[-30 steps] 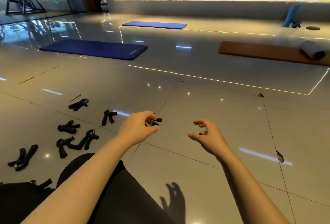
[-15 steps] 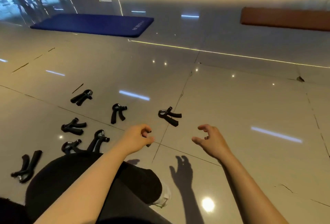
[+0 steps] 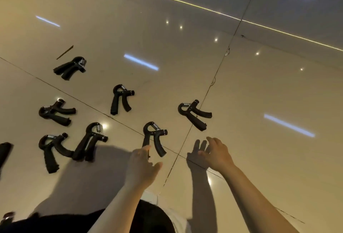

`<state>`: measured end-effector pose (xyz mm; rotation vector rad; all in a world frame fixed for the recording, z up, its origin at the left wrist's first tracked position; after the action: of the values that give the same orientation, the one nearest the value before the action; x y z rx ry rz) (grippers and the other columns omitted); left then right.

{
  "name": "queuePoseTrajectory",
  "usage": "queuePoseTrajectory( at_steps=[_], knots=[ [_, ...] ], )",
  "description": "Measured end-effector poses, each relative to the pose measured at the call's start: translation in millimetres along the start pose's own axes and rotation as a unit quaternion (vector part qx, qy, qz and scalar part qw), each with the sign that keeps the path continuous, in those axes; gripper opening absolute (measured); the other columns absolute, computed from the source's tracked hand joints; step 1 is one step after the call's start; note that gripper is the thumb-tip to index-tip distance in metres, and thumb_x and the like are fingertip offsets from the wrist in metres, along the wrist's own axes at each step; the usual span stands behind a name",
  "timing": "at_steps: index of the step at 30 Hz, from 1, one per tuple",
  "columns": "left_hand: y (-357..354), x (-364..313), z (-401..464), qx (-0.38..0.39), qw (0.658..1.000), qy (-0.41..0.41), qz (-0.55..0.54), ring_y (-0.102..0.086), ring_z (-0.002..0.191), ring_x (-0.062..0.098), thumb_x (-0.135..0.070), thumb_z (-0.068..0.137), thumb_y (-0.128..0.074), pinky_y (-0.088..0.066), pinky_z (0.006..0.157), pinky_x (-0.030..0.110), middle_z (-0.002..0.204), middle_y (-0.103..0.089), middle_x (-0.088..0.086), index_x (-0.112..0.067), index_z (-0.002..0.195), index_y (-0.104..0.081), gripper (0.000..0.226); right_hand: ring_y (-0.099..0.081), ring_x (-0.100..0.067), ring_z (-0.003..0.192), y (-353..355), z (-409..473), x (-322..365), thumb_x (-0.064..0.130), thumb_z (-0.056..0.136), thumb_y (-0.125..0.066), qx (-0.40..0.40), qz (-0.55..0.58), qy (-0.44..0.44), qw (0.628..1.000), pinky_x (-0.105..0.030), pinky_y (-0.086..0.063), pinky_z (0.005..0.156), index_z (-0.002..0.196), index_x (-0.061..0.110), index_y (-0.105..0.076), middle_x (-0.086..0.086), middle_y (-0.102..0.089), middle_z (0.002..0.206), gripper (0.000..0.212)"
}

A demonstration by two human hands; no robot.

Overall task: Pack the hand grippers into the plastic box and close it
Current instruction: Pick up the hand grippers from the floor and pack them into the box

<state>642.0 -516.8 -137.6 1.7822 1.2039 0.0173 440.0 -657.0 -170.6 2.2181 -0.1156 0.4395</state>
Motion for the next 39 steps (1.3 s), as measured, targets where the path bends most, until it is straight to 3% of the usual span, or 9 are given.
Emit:
queuePoseTrajectory(
  at_steps=[11,15,18,21,24,26,31,34,39],
  knots=[
    [-11,32,75,-0.079,0.997,0.006,0.001,-0.033,0.131,0.027,-0.049,0.077,-0.066,-0.042,0.1,0.045,0.141,-0.035,0.009,-0.028,0.142,-0.03,0.078,0.001,-0.034,0.143,-4,133,32,0.046,0.091,-0.048,-0.022,-0.21,-0.035,0.977,-0.05,-0.017,0.113,0.15,0.021,0.002,-0.007,0.004,0.157,0.081],
    [-14,12,87,-0.057,0.981,-0.105,0.15,-0.018,0.14,0.028,-0.036,0.084,-0.063,-0.037,0.107,0.043,0.153,-0.019,0.008,-0.031,0.147,-0.02,0.077,-0.004,-0.036,0.142,-3,138,32,0.039,0.091,-0.05,-0.013,-0.264,-0.021,0.964,-0.044,-0.024,0.112,0.15,0.019,0.005,-0.011,0.002,0.156,0.083],
    [-29,-1,97,0.075,0.92,-0.219,0.317,0.004,0.143,0.029,-0.016,0.087,-0.061,-0.019,0.113,0.046,0.155,0.004,0.001,-0.033,0.147,-0.009,0.081,-0.011,-0.033,0.141,8,141,29,0.033,0.089,-0.054,-0.005,-0.249,0.005,0.968,-0.042,-0.032,0.107,0.15,0.022,-0.003,-0.007,-0.009,0.154,0.08],
    [-29,4,111,0.148,0.811,-0.332,0.459,0.008,0.144,0.029,-0.017,0.089,-0.058,-0.002,0.114,0.054,0.158,0.003,0.001,-0.032,0.148,-0.008,0.078,-0.02,-0.031,0.136,12,144,28,0.026,0.088,-0.056,-0.006,-0.257,0.018,0.966,-0.041,-0.038,0.103,0.149,0.023,-0.007,-0.007,-0.017,0.15,0.079],
    [-24,18,124,0.17,0.681,-0.381,0.601,0.013,0.143,0.032,-0.028,0.096,-0.044,0.004,0.111,0.063,0.157,0.013,0.002,-0.029,0.148,0.013,0.077,-0.032,-0.031,0.127,14,146,31,0.032,0.089,-0.055,-0.026,-0.301,0.044,0.952,-0.039,-0.042,0.097,0.149,0.02,-0.01,-0.009,-0.028,0.144,0.076],
    [-26,16,126,0.167,0.642,-0.42,0.619,0.008,0.144,0.031,-0.027,0.095,-0.046,0.007,0.109,0.062,0.158,0.007,0.004,-0.026,0.147,0.013,0.078,-0.036,-0.031,0.125,15,146,29,0.035,0.089,-0.056,-0.037,-0.327,0.062,0.942,-0.039,-0.039,0.098,0.148,0.018,-0.011,-0.01,-0.032,0.141,0.076],
    [-35,12,126,0.143,0.654,-0.502,0.547,-0.037,0.134,0.029,-0.021,0.063,-0.082,-0.022,0.105,0.065,0.145,-0.04,0.003,-0.029,0.142,-0.03,0.095,-0.031,-0.033,0.128,12,146,26,0.037,0.087,-0.058,-0.048,-0.327,0.073,0.941,-0.042,-0.031,0.106,0.146,0.017,-0.012,-0.01,-0.031,0.142,0.078],
    [-55,7,118,0.164,0.634,-0.521,0.547,-0.016,0.141,0.034,-0.011,0.083,-0.064,0.003,0.107,0.063,0.155,-0.014,0.008,-0.025,0.147,-0.007,0.088,-0.024,-0.035,0.133,6,145,24,0.037,0.086,-0.061,-0.05,-0.339,0.072,0.937,-0.042,-0.03,0.109,0.147,0.016,-0.007,-0.012,-0.025,0.145,0.084],
    [-64,-18,102,0.17,0.687,-0.494,0.506,-0.027,0.131,0.039,-0.009,0.081,-0.064,-0.003,0.108,0.064,0.148,-0.017,0.015,-0.024,0.146,-0.013,0.084,-0.014,-0.034,0.139,8,146,16,0.039,0.088,-0.059,-0.021,-0.284,0.08,0.955,-0.042,-0.025,0.111,0.148,0.022,-0.003,-0.008,-0.011,0.152,0.084]
  ],
)
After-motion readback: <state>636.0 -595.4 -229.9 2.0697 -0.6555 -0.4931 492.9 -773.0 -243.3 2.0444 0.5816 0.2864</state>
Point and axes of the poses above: each hand's wrist, its own z-axis towards the middle knuckle, its own y-axis out of the back of the hand, x = y × z, the point moved 4 cm from there along z, towards the middle knuckle
